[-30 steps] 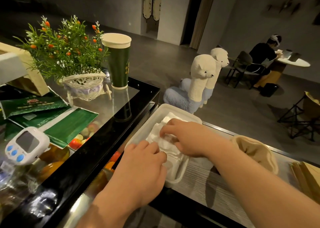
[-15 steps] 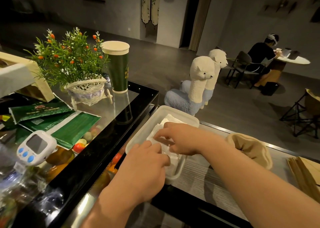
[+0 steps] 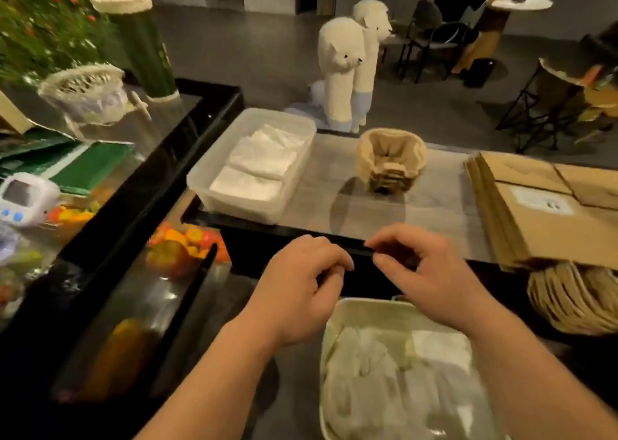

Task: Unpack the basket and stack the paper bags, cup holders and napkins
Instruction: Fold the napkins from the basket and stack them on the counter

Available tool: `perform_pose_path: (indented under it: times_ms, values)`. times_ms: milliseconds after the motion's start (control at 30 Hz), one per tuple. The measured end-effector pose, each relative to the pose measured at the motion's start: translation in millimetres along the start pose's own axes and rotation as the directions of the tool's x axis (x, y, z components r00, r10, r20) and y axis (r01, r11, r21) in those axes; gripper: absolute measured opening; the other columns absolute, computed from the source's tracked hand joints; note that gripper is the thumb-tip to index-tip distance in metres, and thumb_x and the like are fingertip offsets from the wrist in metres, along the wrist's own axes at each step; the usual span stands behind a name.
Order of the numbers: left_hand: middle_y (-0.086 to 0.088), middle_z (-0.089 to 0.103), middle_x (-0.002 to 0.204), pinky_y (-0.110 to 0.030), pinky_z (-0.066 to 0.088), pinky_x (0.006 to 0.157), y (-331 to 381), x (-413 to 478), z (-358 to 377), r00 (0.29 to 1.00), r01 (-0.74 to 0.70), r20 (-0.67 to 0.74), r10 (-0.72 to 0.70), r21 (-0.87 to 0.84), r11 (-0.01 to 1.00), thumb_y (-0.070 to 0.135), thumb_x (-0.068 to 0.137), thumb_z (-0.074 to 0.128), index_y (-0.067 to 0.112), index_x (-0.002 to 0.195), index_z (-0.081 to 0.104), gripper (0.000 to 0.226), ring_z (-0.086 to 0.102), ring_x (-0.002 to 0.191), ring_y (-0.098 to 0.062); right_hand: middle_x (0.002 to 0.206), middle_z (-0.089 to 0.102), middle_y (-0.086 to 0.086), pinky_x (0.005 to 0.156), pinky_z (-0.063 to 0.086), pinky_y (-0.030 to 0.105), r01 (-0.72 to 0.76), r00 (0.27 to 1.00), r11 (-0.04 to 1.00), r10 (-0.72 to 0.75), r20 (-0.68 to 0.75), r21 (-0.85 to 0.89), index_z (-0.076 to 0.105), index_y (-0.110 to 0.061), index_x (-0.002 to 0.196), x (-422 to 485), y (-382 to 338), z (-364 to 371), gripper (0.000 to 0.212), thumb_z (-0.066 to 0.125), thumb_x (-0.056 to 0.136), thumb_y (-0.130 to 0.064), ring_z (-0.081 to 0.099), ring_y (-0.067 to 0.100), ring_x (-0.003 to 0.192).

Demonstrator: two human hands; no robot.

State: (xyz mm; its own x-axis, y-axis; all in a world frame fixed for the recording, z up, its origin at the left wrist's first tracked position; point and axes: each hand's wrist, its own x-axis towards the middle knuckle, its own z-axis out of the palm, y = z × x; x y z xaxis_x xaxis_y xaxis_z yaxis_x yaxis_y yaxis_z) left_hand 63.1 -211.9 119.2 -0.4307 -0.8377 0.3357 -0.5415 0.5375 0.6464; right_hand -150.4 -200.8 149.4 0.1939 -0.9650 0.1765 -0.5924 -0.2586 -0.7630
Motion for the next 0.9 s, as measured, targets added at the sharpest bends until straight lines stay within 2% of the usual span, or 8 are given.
perform_pose_path:
  times_ms: [167, 267, 367, 433, 500, 600, 700, 900]
  values:
    - [0.02, 0.061, 0.086, -0.025, 0.045, 0.079, 14, -58, 109, 0.878, 0.327, 0.366, -0.309, 0.012, 0.945, 0.024, 0.099, 0.054, 0.029, 0.108, 0.071, 0.021, 0.055, 0.08, 0.002, 0.084, 0.068, -0.011, 0.073, 0.055, 0.034, -0.541, 0.836, 0.83, 0.548, 0.017, -0.133, 0.063, -0.041, 0.089, -129, 114, 14, 0.026, 0.066, 0.094, -0.016, 0.062, 0.007, 0.071]
    - [0.011, 0.067, 0.108, -0.024, 0.044, 0.09, 16, -88, 152, 0.832, 0.388, 0.378, -0.407, 0.128, 0.913, 0.02, 0.099, 0.053, 0.027, 0.114, 0.069, 0.023, 0.059, 0.104, -0.01, 0.117, 0.062, -0.003, 0.089, 0.051, 0.033, -0.687, 0.663, 0.672, 0.736, 0.14, -0.278, 0.06, -0.036, 0.109, -167, 160, 31, 0.02, 0.068, 0.093, -0.028, 0.06, 0.013, 0.097]
    - [0.007, 0.067, 0.113, -0.02, 0.037, 0.09, 17, -109, 174, 0.803, 0.425, 0.308, -0.511, 0.305, 0.852, 0.019, 0.096, 0.052, 0.028, 0.114, 0.07, 0.026, 0.057, 0.113, -0.017, 0.145, 0.04, 0.003, 0.105, 0.044, 0.036, -0.71, 0.589, 0.59, 0.797, 0.136, -0.385, 0.044, -0.027, 0.143, -174, 191, 54, 0.062, 0.071, 0.088, -0.036, 0.045, 0.028, 0.132]
    - [0.009, 0.069, 0.105, -0.029, 0.048, 0.092, 16, -118, 182, 0.793, 0.434, 0.272, -0.545, 0.374, 0.819, 0.025, 0.091, 0.053, 0.03, 0.104, 0.071, 0.023, 0.061, 0.107, -0.018, 0.16, 0.017, 0.006, 0.113, 0.04, 0.045, -0.739, 0.558, 0.556, 0.822, 0.116, -0.38, 0.022, -0.032, 0.155, -170, 207, 71, 0.089, 0.076, 0.083, -0.034, 0.022, 0.035, 0.148]
    - [0.008, 0.068, 0.093, -0.038, 0.054, 0.084, 9, -124, 190, 0.809, 0.44, 0.231, -0.541, 0.373, 0.817, 0.029, 0.083, 0.049, 0.029, 0.092, 0.069, 0.021, 0.064, 0.094, -0.02, 0.164, -0.016, -0.002, 0.12, 0.031, 0.052, -0.756, 0.526, 0.511, 0.846, 0.085, -0.409, -0.006, -0.047, 0.155, -163, 228, 85, 0.116, 0.081, 0.079, -0.038, -0.008, 0.036, 0.154]
    - [0.009, 0.065, 0.085, -0.043, 0.055, 0.078, -8, -131, 204, 0.813, 0.458, 0.2, -0.547, 0.361, 0.812, 0.035, 0.077, 0.042, 0.029, 0.084, 0.065, 0.025, 0.061, 0.086, -0.019, 0.158, -0.039, 0.0, 0.123, 0.02, 0.056, -0.743, 0.489, 0.471, 0.867, 0.095, -0.476, -0.03, -0.051, 0.147, -147, 251, 96, 0.138, 0.08, 0.065, -0.07, -0.019, 0.039, 0.153]
    - [0.008, 0.064, 0.083, -0.045, 0.055, 0.078, -9, -135, 206, 0.818, 0.459, 0.174, -0.549, 0.378, 0.804, 0.036, 0.076, 0.042, 0.027, 0.082, 0.064, 0.025, 0.06, 0.085, -0.021, 0.165, -0.023, 0.009, 0.119, 0.021, 0.06, -0.678, 0.497, 0.473, 0.859, 0.123, -0.563, -0.021, -0.05, 0.15, -139, 250, 108, 0.137, 0.073, 0.055, -0.084, -0.007, 0.043, 0.152]
    - [0.007, 0.067, 0.097, -0.038, 0.051, 0.09, 18, -118, 191, 0.764, 0.483, 0.206, -0.612, 0.446, 0.754, 0.03, 0.083, 0.055, 0.024, 0.094, 0.07, 0.019, 0.059, 0.099, -0.02, 0.155, 0.022, 0.008, 0.114, 0.033, 0.047, -0.373, 0.629, 0.635, 0.709, 0.319, -0.677, 0.031, -0.037, 0.151, -130, 230, 121, 0.075, 0.071, 0.087, -0.034, 0.021, 0.042, 0.144]
